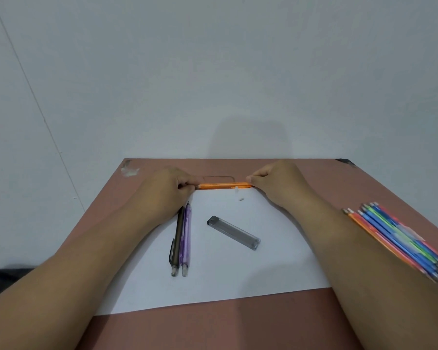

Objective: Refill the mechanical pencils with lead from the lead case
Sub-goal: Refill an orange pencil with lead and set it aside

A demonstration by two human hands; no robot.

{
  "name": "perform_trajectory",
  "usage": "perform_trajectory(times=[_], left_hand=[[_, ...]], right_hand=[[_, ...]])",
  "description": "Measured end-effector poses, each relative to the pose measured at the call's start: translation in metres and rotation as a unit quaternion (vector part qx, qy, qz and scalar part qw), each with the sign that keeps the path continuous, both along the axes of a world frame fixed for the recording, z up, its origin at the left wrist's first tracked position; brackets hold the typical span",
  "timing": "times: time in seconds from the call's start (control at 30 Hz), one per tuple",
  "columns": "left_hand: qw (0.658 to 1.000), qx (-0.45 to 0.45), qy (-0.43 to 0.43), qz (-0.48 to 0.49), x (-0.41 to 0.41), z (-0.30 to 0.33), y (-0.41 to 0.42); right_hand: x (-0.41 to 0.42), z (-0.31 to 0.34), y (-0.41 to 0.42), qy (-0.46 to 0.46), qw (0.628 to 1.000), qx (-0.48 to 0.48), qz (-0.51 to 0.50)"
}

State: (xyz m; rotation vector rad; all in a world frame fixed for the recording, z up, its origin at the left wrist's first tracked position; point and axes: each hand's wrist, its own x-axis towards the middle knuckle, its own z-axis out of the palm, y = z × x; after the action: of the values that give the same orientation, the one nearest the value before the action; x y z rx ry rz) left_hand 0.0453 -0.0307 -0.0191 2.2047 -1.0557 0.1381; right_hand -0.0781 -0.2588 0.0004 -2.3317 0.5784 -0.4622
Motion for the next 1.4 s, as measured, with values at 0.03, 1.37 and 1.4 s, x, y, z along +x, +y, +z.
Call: perform_trajectory(times=[0.03, 1.37, 1.4], left_hand=[[1.000, -0.001, -0.001, 0.000, 0.000, 0.000, 0.000], [0.992, -0.064, 0.063, 0.091, -0.010, 0.008, 0.004], [0.992, -0.057, 0.059, 0.097, -0.010, 0.007, 0.003]], right_hand=[[0.000, 0.000, 0.000, 0.000, 1.000, -0.002, 0.001], [-0.022, 0.032, 0.049, -0.072, 0.963, 0.213, 0.147], [-0.022, 0.032, 0.049, -0.078, 0.961, 0.220, 0.146]])
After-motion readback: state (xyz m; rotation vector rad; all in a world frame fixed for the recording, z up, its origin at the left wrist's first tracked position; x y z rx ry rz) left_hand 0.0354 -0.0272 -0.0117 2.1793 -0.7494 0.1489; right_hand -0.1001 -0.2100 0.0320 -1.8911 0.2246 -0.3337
